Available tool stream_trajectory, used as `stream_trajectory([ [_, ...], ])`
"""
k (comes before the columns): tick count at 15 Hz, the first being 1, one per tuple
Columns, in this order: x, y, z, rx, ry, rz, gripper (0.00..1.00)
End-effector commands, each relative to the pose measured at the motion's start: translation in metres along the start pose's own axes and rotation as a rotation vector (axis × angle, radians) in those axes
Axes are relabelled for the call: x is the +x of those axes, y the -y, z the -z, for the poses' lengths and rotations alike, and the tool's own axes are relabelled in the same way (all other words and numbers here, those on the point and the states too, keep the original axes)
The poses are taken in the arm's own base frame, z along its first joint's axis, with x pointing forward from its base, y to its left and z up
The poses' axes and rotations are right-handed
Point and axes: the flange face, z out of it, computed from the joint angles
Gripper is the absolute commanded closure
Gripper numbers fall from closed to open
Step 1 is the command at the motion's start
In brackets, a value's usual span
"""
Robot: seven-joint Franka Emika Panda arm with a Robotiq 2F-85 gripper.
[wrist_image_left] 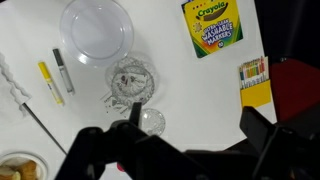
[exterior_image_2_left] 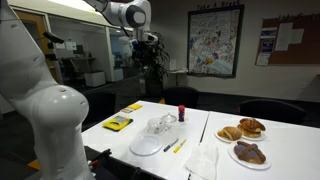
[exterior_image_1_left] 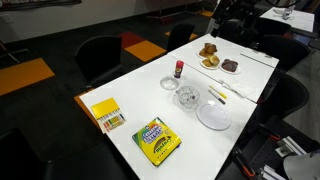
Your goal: Move the bottle to the left
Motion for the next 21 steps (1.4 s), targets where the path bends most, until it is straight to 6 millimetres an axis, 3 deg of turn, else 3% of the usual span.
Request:
stream_trajectory([
  [1,0.008,-0.06,-0.02,-0.014,-0.001,0.025,0.0],
  [6,0.034,-0.122,-0.061,-0.067,-0.081,-0.01,0.0],
  [11,0.074,-0.162,-0.084,-0.039,-0.209,-0.164,0.0],
  [13,0.084,-0.166,-0.096,-0.025,-0.215,-0.155,0.0],
  [16,0.09,-0.154,-0.114,0.018,-0.121,0.017,0.0],
  [21,0.117,-0.15,-0.119,-0.086,-0.021,0.256,0.0],
])
